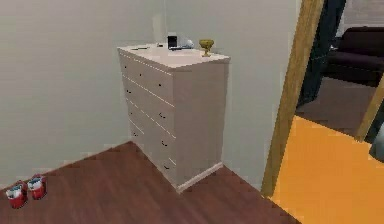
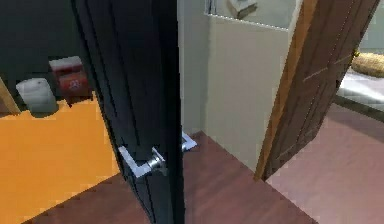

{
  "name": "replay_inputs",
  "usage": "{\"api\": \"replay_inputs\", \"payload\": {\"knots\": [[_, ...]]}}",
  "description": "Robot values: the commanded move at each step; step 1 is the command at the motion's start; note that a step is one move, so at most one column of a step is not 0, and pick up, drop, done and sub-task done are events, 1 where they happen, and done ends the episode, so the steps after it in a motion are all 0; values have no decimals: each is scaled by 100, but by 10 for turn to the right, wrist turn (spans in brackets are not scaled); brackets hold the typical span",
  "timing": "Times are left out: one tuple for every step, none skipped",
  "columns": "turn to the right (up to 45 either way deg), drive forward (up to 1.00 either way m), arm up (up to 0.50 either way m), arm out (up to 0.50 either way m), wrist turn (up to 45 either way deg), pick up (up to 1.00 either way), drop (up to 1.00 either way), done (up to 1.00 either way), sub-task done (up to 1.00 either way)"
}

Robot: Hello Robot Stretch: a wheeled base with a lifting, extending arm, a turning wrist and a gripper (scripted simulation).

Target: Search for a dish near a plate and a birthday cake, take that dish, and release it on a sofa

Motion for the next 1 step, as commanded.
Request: {"api": "replay_inputs", "payload": {"knots": [[0,20,0,0,0,0,0,0,0]]}}
